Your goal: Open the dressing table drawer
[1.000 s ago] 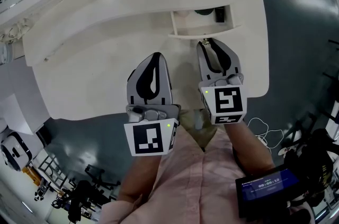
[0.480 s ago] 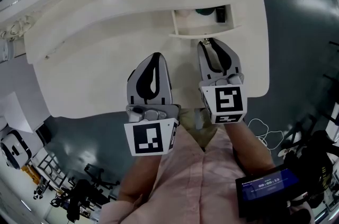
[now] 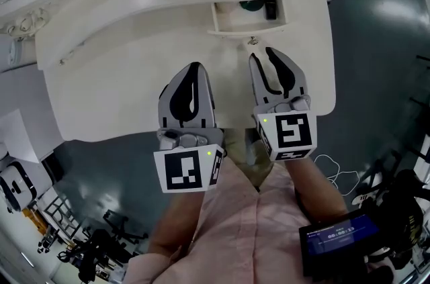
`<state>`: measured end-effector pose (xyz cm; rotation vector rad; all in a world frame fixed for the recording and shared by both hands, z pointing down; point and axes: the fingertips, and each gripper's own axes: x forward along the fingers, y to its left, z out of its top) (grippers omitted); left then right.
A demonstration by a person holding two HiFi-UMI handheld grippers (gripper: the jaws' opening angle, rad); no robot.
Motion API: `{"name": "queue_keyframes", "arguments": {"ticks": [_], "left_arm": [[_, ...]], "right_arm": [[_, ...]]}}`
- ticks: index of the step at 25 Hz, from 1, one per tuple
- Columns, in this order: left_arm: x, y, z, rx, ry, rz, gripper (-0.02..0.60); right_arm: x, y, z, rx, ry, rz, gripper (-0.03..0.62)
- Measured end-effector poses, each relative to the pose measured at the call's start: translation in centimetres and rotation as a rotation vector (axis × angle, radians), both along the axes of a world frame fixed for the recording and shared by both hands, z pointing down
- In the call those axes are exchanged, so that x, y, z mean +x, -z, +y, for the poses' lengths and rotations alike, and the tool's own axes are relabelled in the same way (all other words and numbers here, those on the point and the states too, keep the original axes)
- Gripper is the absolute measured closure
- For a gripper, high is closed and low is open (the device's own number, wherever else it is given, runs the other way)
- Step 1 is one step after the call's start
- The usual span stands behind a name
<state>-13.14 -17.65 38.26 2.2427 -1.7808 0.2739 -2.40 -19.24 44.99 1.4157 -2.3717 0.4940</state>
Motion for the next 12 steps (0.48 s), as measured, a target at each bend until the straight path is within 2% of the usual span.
{"name": "queue_keyframes", "arguments": {"ticks": [7,12], "left_arm": [[1.8,4.9,2.9,0.102,0.020,-0.009,0.560],[3.4,8.9,6.0,0.175,0.024,-0.033,0.560]], "right_arm": [[1.1,8.0,3.1,0.160,0.042,-0.082,0.489],[2.2,13.6,6.2,0.263,0.067,-0.119,0.556]]}}
